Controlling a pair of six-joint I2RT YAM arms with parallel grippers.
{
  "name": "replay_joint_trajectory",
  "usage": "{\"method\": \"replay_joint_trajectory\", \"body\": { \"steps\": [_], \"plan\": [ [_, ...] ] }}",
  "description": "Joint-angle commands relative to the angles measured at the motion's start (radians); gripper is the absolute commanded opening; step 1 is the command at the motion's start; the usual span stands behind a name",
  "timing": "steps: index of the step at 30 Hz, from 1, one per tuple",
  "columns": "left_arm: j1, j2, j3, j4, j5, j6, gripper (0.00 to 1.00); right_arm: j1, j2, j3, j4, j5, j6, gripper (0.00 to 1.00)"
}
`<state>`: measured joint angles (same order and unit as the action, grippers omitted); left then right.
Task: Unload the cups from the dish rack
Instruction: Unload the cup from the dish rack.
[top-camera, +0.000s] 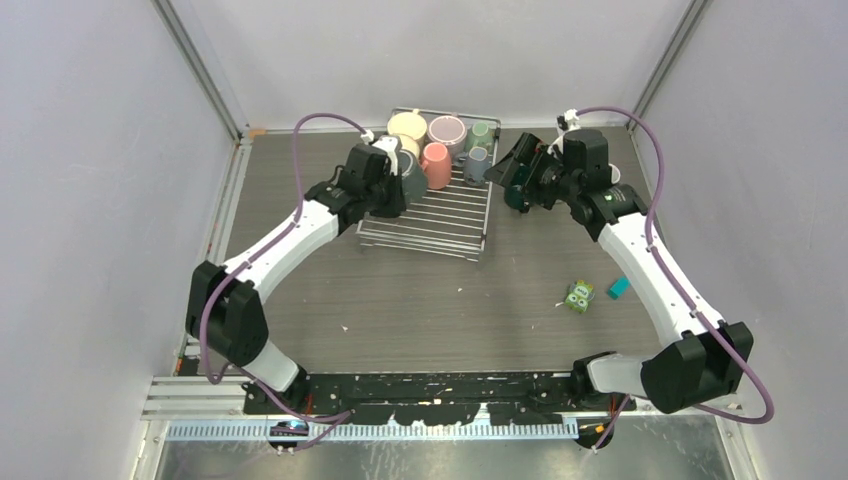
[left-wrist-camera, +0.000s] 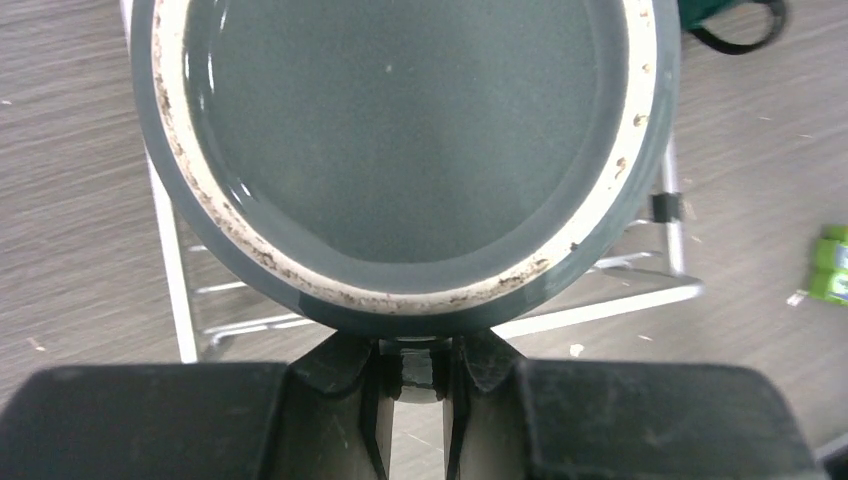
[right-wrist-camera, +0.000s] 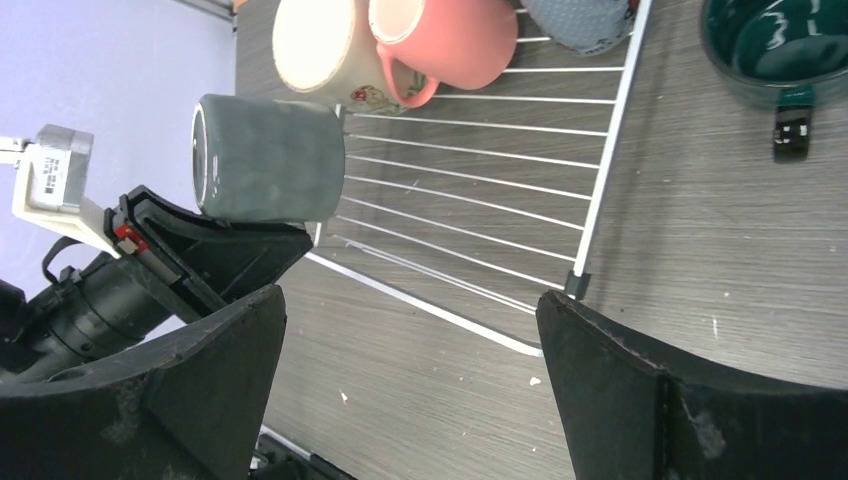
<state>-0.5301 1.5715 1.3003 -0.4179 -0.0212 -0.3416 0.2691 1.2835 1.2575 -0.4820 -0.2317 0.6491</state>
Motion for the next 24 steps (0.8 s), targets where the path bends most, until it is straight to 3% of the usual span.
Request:
{"method": "replay_joint_trajectory", "body": {
  "steps": [1, 14, 20, 24],
  "plan": [
    [-0.02, -0.097, 0.096, 0.005, 0.115, -0.107, 0.0, 0.01, -0.014, -0.031, 0.139, -0.086, 0.062, 1.0],
    [-0.028, -0.198, 0.12, 0.074, 0.35, -0.362, 0.0, 0.018, -0.06, -0.202, 0.597, -0.267, 0.33, 1.0],
    [-0.035, -0.208, 0.131, 0.155, 0.421, -0.468, 0.0, 0.043, -0.042, -0.251, 0.83, -0.291, 0.471, 1.0],
    [-0.04, -0.209, 0.13, 0.21, 0.456, -0.527, 0.0, 0.078, -0.016, -0.253, 0.898, -0.288, 0.514, 0.97]
  ]
}}
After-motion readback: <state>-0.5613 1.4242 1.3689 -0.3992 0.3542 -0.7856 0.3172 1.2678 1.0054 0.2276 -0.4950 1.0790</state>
